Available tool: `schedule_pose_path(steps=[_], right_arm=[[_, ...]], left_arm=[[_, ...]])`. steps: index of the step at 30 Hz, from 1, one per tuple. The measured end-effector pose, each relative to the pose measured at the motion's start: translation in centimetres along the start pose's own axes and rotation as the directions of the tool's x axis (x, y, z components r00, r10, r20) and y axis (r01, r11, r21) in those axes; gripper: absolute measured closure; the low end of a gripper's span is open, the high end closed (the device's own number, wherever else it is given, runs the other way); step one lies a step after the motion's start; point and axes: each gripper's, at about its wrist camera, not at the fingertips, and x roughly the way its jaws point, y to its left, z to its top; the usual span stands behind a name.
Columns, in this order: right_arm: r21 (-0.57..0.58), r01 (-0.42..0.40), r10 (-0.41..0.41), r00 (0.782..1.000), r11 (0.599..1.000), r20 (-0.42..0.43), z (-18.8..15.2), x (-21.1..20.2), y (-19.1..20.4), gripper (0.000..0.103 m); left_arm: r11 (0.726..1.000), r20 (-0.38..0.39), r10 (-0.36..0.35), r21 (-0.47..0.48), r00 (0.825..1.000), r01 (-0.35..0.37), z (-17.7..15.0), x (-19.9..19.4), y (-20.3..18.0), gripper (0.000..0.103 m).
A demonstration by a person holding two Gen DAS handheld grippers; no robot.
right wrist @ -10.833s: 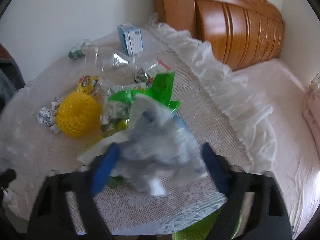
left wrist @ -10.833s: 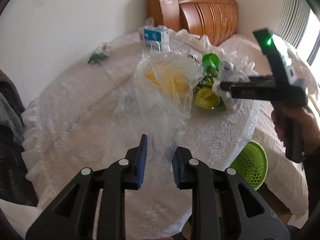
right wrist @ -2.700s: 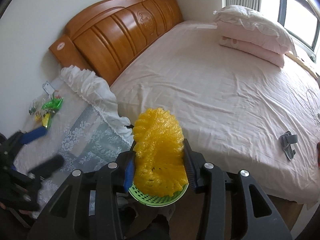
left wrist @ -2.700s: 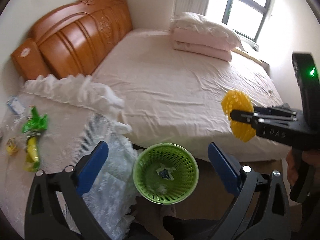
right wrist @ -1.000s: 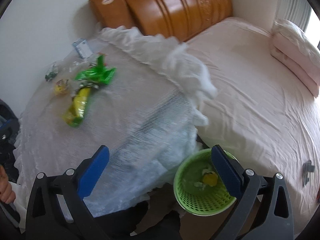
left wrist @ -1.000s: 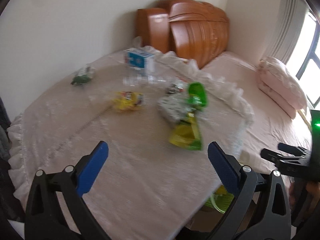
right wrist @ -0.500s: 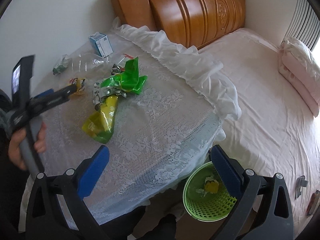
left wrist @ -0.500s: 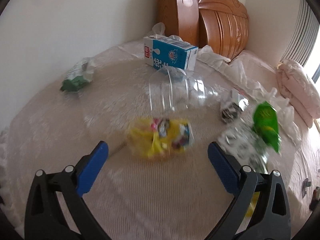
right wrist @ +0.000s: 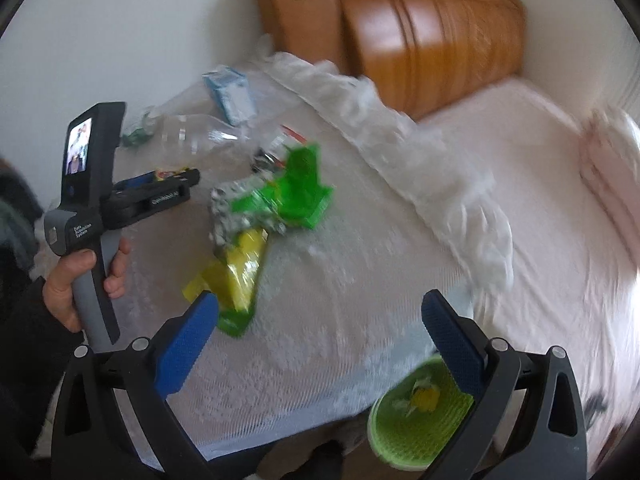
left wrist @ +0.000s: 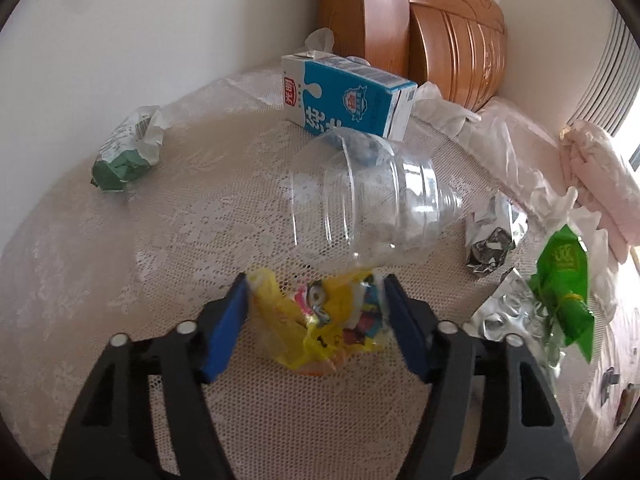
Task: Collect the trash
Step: 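Reach the left tool to the yellow candy bag and grasp it, then grasp the clear plastic bottle with the right tool while the left tool holds the candy bag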
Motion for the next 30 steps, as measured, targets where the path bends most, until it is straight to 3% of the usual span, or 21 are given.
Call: schedule_pose_path(steps=[3, 6, 9, 13, 18, 21, 24, 30], right_arm=[[-0.172, -0.007, 0.012, 1.000, 0.985, 0.026, 2.2, 0.5, 1.6, 0.002], [-0.372, 0.010, 0.007, 0.999, 0.928, 0.046, 5.0, 1.9, 4.0, 0.002], [-0.525, 0.009, 0.017, 0.999, 0.851, 0.046, 7.4, 4.0, 6.6, 0.002], [-0.705, 0.034, 0.009, 0.998, 0.708, 0.057, 9.9, 7.4, 10.5, 0.002], [-0.807, 0.001, -0.001, 1.000, 0.591, 0.000, 11.4, 12.2, 13.4, 0.004], [-0.822, -0.018, -0.024, 0.999, 0.569, -0.039, 11.4, 14.2, 14.1, 0.014], [-0.808, -0.062, -0.025, 0.995, 0.586, -0.094, 11.7, 15.7, 14.2, 0.036], [-0.735, -0.108, 0.064, 0.994, 0.670, -0.088, 12.5, 14.0, 13.8, 0.037]], left_arm=[[1.000, -0.001, -0.014, -0.011, 1.000, 0.014, -0.3, -0.7, 0.7, 0.047], [0.999, -0.005, -0.021, -0.034, 1.000, 0.021, -1.1, -1.4, 1.7, 0.051], [0.997, 0.000, -0.019, -0.069, 1.000, 0.019, -2.2, -2.9, 3.4, 0.051], [0.994, 0.004, 0.017, -0.111, 1.000, -0.017, -3.8, -5.3, 5.4, 0.051], [0.989, 0.021, 0.056, -0.141, 0.998, -0.053, -5.6, -8.5, 7.4, 0.051], [0.986, 0.033, 0.062, -0.157, 0.998, -0.056, -6.2, -10.0, 8.1, 0.051], [0.984, 0.040, 0.073, -0.166, 0.996, -0.066, -6.9, -11.3, 8.7, 0.051], [0.983, 0.038, 0.069, -0.173, 0.997, -0.061, -7.3, -12.5, 9.0, 0.051]])
